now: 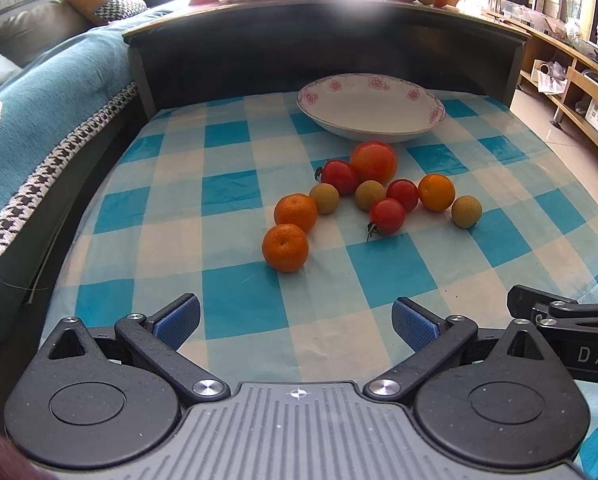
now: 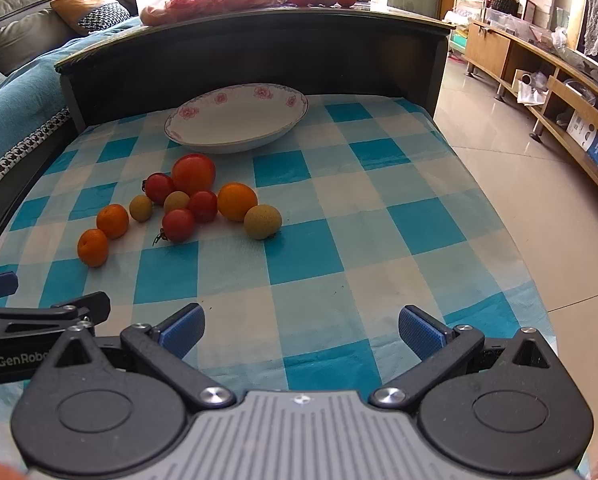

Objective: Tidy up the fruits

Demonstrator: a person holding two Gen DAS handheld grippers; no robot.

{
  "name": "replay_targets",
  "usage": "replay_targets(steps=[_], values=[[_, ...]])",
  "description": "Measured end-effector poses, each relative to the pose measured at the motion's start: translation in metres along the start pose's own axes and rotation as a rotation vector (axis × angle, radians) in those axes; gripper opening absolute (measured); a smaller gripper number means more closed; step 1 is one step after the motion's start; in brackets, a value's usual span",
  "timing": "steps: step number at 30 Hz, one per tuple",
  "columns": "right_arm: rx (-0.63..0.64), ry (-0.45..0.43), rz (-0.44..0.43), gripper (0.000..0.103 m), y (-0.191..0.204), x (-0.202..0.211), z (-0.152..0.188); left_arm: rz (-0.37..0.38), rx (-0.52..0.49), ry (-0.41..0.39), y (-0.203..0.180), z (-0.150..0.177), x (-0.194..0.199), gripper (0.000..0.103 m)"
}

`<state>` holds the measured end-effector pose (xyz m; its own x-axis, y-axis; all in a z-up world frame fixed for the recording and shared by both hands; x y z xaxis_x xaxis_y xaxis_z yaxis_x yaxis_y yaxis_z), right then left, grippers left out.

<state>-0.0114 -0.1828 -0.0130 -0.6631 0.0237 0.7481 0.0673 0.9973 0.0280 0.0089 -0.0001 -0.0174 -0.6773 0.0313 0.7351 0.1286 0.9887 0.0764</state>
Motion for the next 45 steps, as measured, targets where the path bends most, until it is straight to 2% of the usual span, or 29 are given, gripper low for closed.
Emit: replay_targets(steps=[16,26,31,37,45], values=[[0.0,0.007,-0.011,0.103,0.0,-0.001,0.0,0.013,0.005,0.004,0.003,0.0,-0.003,0.103],[0.046,-0.053,-0.107,0.102,0.0,-0.005,-0.014,0.02,-0.05,-0.023,0.001,-0.003,-0.003,0.103],[0.047,-0.018,-0.164,0.086,-0.002,-0.024,-0.027,0.034,-0.058,-0.018,0.002,-0.006,-0.009,0.103],[0.095,-0.017,-0.2,0.068,-0.001,-0.047,-0.041,0.048,-0.063,-0.006,0.004,-0.007,-0.016,0.103],[0.175,-0.036,-0.244,0.054,0.01,-0.073,-0.052,0.092,-0.028,0.008,0.007,-0.01,-0.028,0.103]])
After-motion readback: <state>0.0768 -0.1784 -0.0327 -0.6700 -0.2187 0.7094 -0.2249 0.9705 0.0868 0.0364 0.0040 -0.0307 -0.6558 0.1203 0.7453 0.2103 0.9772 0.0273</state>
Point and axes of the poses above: each gripper's, at about its wrist camera, not at the fingertips, and x roughly against the way its jaws point, y to its left, z to its underside, the point moved 1 cm from there along -x, roughly the way its jaws point, and after that the axes turned 2 degrees about -y, right-handed, at the moved point
